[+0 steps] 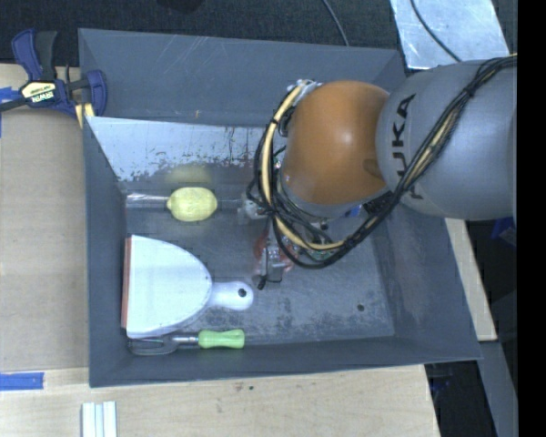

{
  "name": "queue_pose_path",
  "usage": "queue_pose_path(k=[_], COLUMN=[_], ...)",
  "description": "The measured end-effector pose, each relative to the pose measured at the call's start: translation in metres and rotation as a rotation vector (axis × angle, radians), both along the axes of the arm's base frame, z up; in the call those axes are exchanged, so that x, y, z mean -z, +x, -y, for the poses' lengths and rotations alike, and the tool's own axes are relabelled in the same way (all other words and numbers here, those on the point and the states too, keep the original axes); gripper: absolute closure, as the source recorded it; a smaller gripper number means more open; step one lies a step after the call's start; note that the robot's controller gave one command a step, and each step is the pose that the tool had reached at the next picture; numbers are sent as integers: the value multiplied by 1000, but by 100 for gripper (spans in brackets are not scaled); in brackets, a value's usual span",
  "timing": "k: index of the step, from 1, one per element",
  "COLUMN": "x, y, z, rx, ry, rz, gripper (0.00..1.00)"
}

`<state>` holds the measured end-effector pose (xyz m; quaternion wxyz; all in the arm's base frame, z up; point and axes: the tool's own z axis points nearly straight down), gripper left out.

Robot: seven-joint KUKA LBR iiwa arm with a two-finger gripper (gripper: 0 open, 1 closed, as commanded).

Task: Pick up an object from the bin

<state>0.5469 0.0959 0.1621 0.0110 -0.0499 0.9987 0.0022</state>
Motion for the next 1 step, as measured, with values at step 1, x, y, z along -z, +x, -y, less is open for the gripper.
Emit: queue_pose_path(k=[1], x=[63], y=[-35], z=[-45], rx=[163], ry=[-3], rz=[-25], gripper=[0])
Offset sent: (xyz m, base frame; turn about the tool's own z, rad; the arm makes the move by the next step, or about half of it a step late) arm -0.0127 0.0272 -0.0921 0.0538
